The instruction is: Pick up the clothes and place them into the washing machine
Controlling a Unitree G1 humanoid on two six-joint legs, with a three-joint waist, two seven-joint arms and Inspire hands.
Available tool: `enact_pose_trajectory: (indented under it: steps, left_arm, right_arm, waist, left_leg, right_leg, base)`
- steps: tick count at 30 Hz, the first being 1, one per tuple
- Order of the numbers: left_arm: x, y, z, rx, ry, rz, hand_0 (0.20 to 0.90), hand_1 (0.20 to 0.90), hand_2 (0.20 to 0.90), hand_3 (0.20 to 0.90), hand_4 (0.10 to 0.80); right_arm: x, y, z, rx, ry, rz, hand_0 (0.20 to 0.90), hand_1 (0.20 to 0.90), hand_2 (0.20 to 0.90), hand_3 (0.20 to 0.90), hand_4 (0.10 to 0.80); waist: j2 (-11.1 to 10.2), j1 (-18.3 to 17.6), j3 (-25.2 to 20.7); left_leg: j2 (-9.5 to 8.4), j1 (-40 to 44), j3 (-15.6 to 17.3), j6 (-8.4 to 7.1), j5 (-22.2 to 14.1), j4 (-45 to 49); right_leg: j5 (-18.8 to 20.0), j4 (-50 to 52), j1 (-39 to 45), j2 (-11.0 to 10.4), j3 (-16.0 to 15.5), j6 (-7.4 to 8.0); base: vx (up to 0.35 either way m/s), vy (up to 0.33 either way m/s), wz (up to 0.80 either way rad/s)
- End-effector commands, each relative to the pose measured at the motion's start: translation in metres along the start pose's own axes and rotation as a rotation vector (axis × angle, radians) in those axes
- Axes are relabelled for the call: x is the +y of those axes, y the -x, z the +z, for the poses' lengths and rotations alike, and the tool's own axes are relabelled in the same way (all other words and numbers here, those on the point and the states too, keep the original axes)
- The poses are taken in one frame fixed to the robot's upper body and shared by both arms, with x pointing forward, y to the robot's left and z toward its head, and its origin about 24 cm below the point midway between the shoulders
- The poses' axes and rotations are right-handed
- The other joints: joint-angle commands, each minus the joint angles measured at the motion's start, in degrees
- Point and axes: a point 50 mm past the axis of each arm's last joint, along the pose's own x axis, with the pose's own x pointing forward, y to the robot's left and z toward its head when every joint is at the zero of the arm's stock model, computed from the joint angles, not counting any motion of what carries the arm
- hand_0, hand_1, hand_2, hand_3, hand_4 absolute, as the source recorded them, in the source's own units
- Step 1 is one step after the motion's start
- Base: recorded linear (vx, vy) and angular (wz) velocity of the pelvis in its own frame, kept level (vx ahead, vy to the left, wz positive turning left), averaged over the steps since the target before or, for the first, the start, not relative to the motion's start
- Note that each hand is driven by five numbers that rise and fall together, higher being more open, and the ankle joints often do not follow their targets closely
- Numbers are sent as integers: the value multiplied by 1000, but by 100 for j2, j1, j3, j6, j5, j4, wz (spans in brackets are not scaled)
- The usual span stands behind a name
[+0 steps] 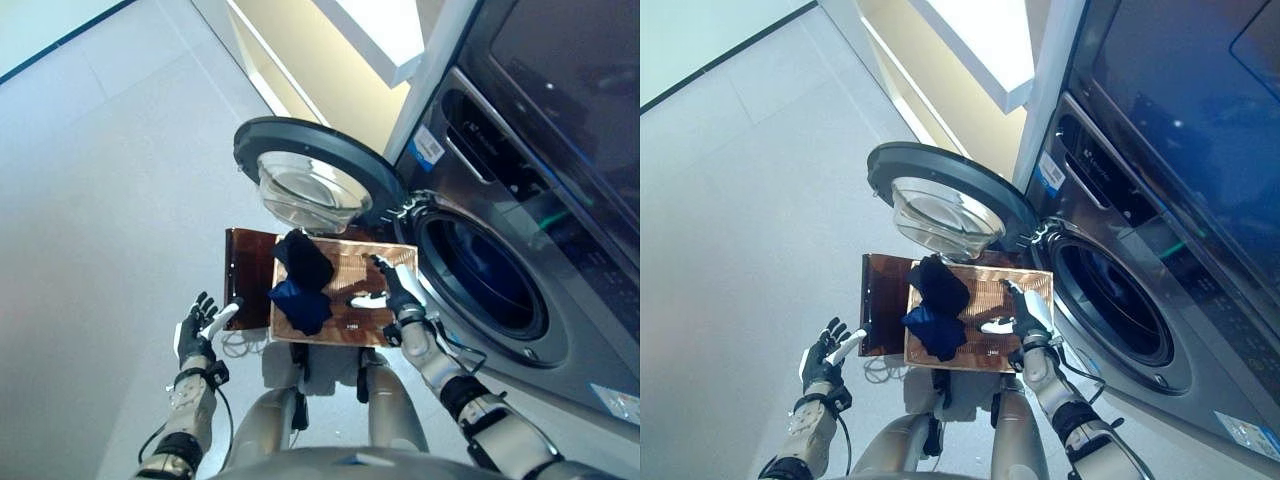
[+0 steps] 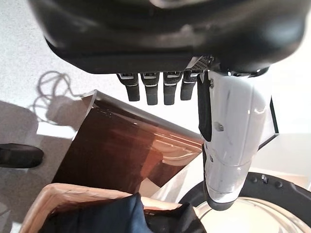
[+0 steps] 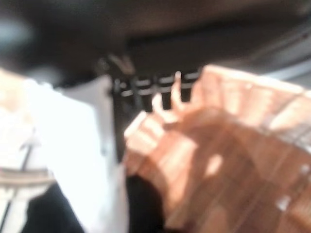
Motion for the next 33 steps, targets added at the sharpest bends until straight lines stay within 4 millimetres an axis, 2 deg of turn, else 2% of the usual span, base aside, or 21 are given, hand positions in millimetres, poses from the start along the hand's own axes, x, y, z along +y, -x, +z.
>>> enact_pose_trajectory:
  steps: [1,4,11,12,13,16,23,29,33]
  left_arm:
    - [0,-6,25,-128,-17,4,900,900,900,900,800]
    - [-2,-6,25,-130,-22,-2,900,900,900,900,800]
    - [-5,-6,24,-132,-104,-16,900,900,900,900,800]
    - [-9,-8,28,-158,-253,-32,900,900,900,900,800]
    - [-9,-8,28,-158,-253,-32,900,900,900,900,800]
    - [-23,-11,43,-247,-392,-54,900,900,900,900,800]
    - [-58,-19,59,-327,-552,-115,900,900,900,900,800]
    - [-77,-22,68,-370,-600,-128,900,900,900,900,800]
    - [-93,-21,75,-391,-556,-157,900,900,900,900,800]
  right_arm:
    - [-4,-14,37,-135,-11,-47,900,900,900,900,800]
    - [3,-14,45,-165,6,-15,900,900,900,900,800]
    - [10,-11,46,-171,11,6,900,900,900,900,800]
    - [10,-10,44,-171,10,2,900,900,900,900,800]
    - [10,-10,44,-171,10,2,900,900,900,900,800]
    - [8,-7,38,-162,-3,-18,900,900,900,900,800]
    - [-5,-3,24,-132,-18,-75,900,900,900,900,800]
    - [-13,4,19,-135,-54,-113,900,900,900,900,800]
    - [-23,13,4,-106,-68,-146,900,900,900,900,800]
  waist:
    - [28,36,49]
    - [30,46,83]
    - [-4,38,76]
    - [-18,21,62]
    - [-18,21,62]
    - [-65,-41,58]
    - [-151,-214,87]
    - [-214,-331,124]
    - [-278,-440,158]
  left_leg:
    - [-132,-457,2,-369,-314,594]
    - [-128,-501,13,-373,-293,603]
    - [-120,-505,30,-377,-324,657]
    - [-114,-522,42,-377,-333,661]
    - [-114,-522,42,-377,-333,661]
    - [-111,-539,65,-367,-358,674]
    - [-79,-603,116,-363,-387,715]
    - [-59,-683,153,-361,-401,747]
    - [-32,-748,191,-371,-394,757]
  right_leg:
    - [248,-714,319,99,-125,-77]
    - [272,-719,280,93,-113,-79]
    - [260,-673,273,93,-120,-78]
    - [266,-674,260,84,-108,-73]
    - [266,-674,260,84,-108,-73]
    - [276,-673,238,100,-89,-73]
    - [300,-667,154,127,-32,-85]
    - [322,-663,74,150,2,-96]
    - [340,-660,19,168,15,-99]
  base:
    - [-37,23,3]
    - [-7,4,1]
    - [0,3,0]
    - [0,0,0]
    - [6,7,-7]
    - [1,0,-8]
    - [1,0,-9]
    - [-4,-9,-9]
    - [-2,-15,-6]
